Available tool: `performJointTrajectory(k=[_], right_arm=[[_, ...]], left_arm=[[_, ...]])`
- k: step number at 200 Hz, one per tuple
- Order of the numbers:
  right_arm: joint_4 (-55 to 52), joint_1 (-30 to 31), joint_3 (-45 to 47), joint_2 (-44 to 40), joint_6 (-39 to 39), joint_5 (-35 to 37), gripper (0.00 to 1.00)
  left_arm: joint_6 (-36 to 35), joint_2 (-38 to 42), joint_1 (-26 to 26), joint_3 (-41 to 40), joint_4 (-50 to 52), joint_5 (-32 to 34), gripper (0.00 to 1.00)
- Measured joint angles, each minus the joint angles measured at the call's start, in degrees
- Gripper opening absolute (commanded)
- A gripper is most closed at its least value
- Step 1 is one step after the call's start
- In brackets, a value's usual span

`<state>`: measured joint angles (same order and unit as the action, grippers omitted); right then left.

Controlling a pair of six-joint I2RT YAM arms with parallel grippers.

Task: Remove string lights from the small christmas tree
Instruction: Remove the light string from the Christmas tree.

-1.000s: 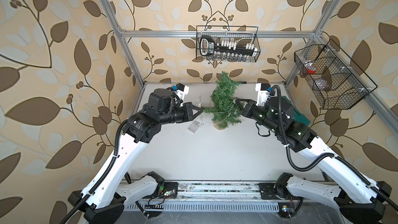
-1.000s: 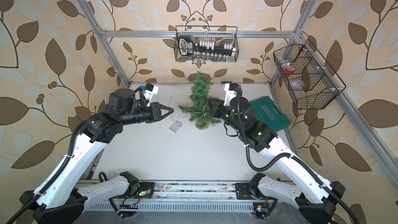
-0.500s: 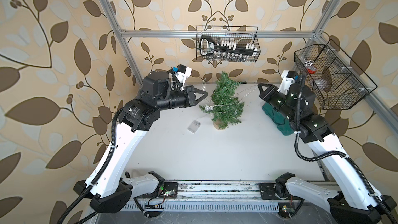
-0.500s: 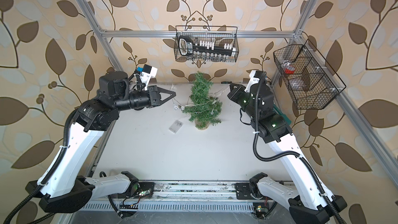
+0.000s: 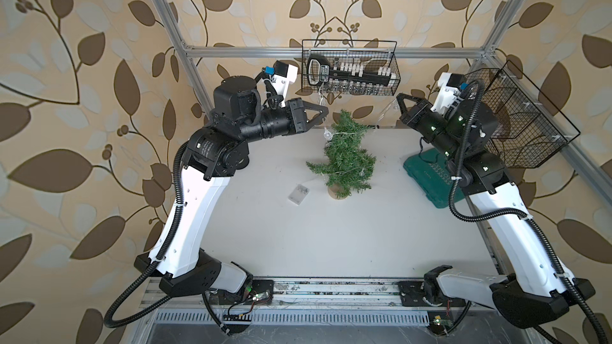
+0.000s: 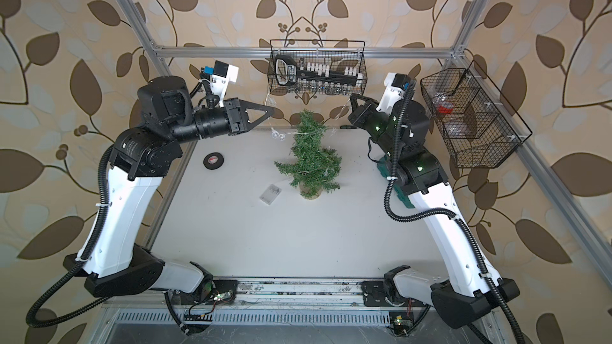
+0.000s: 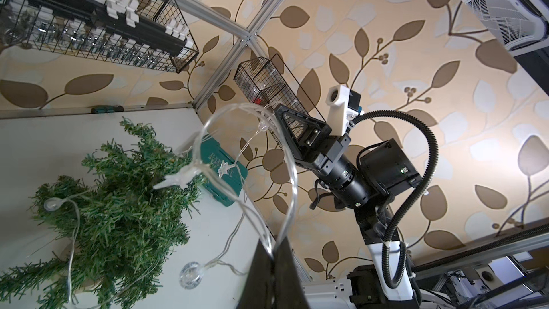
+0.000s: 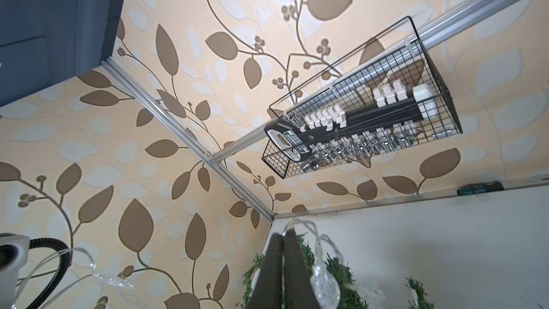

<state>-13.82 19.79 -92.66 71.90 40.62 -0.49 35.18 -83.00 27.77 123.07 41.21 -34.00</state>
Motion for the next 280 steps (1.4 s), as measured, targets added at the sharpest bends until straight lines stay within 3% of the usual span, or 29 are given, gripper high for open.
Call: performJointTrajectory(k=[42, 94, 155, 181, 211, 249, 280], right_arm=[[6.6, -0.5, -5.4, 7.2, 1.5, -2.4, 0.00], [12.6, 0.0, -15.3, 20.2, 6.0, -8.3, 0.00], [13.2, 6.9, -34.7, 36.1, 11.4, -14.4, 0.00], [12.7, 11.0, -40.1, 40.5, 12.6, -16.6, 0.00], [12.5, 14.6, -40.7, 41.9, 13.6, -18.8, 0.00], [11.5, 16.3, -40.7, 42.0, 14.2, -21.2, 0.00], [11.0, 16.9, -38.8, 41.1, 14.2, -21.9, 0.00]], left_arm=[[0.3, -5.9, -3.3, 6.0, -2.0, 0.6, 0.00], [4.0, -10.4, -10.4, 7.0, -4.5, 1.6, 0.00], [3.0, -9.6, -16.9, 5.5, -2.8, 5.6, 0.00], [0.3, -6.1, -17.9, -0.9, -1.4, 7.5, 0.02], [-2.0, 0.8, -17.8, -14.4, -3.7, 7.5, 0.06], [-2.1, 12.2, -17.8, -38.8, -18.5, 7.4, 0.18], [-2.3, 13.3, -17.3, -46.2, -27.7, 5.8, 0.26]])
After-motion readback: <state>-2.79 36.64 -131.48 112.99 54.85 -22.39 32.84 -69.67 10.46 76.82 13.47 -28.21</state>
